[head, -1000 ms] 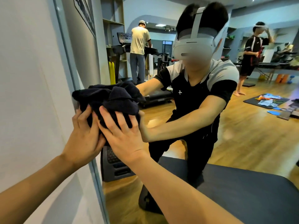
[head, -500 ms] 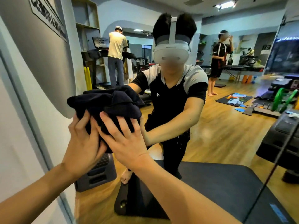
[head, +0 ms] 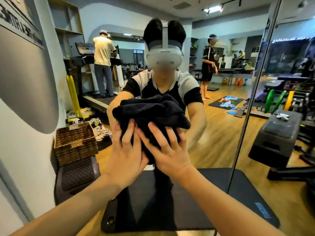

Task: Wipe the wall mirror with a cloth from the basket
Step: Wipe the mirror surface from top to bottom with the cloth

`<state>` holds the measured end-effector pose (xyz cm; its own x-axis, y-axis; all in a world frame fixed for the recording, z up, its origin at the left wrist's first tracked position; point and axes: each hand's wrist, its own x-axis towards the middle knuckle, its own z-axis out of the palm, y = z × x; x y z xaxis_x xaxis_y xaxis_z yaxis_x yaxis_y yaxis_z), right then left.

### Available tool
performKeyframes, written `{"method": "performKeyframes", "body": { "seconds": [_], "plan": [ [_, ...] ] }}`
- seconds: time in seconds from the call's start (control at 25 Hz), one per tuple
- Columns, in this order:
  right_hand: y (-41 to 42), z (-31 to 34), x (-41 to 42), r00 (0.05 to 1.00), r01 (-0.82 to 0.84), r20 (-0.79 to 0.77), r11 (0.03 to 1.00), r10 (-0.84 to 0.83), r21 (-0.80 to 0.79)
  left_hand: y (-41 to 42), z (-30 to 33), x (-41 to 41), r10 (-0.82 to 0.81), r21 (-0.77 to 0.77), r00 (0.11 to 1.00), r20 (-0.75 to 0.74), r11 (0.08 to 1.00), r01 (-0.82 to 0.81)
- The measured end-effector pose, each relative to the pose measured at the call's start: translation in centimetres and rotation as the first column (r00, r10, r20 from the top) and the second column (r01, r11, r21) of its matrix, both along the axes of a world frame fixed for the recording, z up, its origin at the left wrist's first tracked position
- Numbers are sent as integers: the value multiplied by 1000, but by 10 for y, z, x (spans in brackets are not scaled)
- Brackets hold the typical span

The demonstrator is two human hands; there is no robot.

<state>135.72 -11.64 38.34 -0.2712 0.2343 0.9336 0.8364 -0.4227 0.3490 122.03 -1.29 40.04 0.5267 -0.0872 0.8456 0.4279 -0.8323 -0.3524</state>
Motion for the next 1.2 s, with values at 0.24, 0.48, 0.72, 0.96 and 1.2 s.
{"method": "performKeyframes", "body": {
  "seconds": [0.24,0.48,0.72,0.96,1.2],
  "plan": [
    [-70,3,61,998,54,34,999,-54,-6,-61,-16,65,-92,-87,996,-14,992,90],
    [-121,4,98,993,118,24,993,-118,-22,-97,-13,105,-85,-167,991,-103,984,67],
    [-133,-4,109,986,150,-65,988,-151,-18,-113,-4,110,-143,-45,990,-6,989,143],
    [-143,-1,102,981,147,-114,984,-158,-99,-108,-3,106,-171,-8,984,-52,985,171],
    [-144,-7,77,946,196,-223,962,-237,-190,-94,-10,93,-194,41,981,-11,980,194]
  ]
}}
